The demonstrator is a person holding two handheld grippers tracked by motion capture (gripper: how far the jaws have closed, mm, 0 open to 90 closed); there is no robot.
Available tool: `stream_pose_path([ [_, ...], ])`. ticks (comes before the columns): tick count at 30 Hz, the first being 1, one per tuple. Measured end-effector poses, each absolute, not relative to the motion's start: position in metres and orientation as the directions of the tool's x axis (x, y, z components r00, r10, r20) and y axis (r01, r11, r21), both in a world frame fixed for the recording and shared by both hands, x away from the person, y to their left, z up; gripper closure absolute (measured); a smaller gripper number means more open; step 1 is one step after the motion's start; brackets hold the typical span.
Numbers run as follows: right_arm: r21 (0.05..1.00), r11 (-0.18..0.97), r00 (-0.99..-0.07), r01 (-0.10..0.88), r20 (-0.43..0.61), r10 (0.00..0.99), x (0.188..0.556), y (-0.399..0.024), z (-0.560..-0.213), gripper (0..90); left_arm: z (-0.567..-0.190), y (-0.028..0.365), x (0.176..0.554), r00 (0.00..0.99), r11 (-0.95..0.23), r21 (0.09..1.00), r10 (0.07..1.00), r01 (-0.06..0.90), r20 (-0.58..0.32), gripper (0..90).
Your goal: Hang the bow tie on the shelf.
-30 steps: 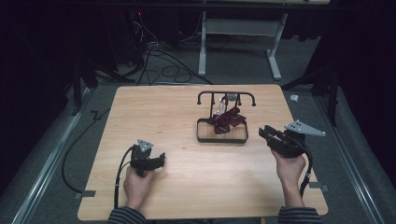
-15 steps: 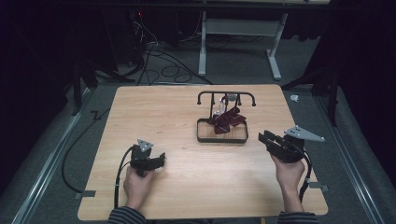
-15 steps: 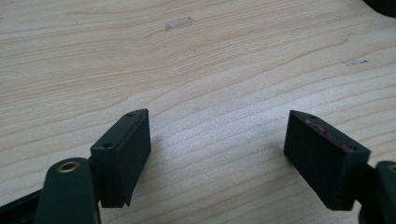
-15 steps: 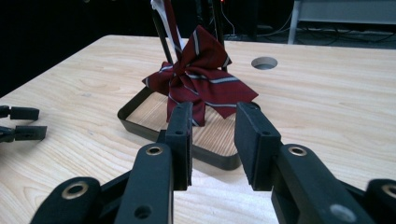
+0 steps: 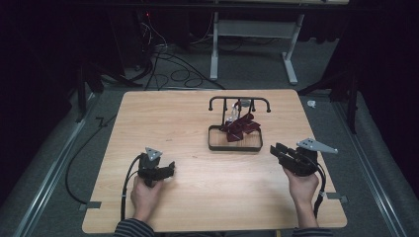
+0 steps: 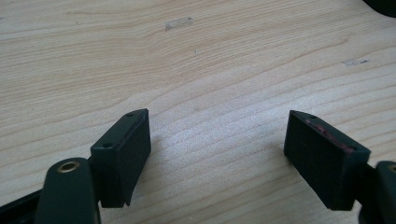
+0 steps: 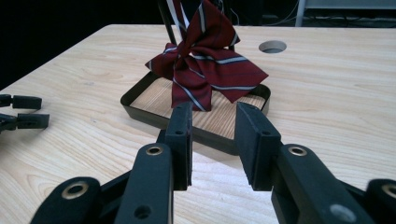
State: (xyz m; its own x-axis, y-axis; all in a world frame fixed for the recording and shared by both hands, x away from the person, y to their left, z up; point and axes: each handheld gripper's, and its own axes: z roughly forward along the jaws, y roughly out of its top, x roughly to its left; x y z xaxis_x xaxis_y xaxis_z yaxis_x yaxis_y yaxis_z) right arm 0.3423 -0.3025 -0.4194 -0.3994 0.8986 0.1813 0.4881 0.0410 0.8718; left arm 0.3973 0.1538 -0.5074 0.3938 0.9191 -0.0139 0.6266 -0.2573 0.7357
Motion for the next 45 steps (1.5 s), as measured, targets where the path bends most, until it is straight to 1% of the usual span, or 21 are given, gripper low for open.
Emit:
stream_pose_path([
  [33, 0.826, 0.053, -0.396, 0.562, 0.212, 0.893, 0.342, -0.291, -0.457, 69.0, -0.507, 0.154, 0.397, 0.394, -0.258, 0.735, 0.919, 0.627, -0.014, 23.4],
  [45, 0.806, 0.084, -0.395, 0.586, 0.194, 0.898, 0.342, -0.287, -0.472, 69.5, -0.507, 0.154, 0.397, 0.394, -0.258, 0.735, 0.919, 0.627, -0.014, 23.4],
])
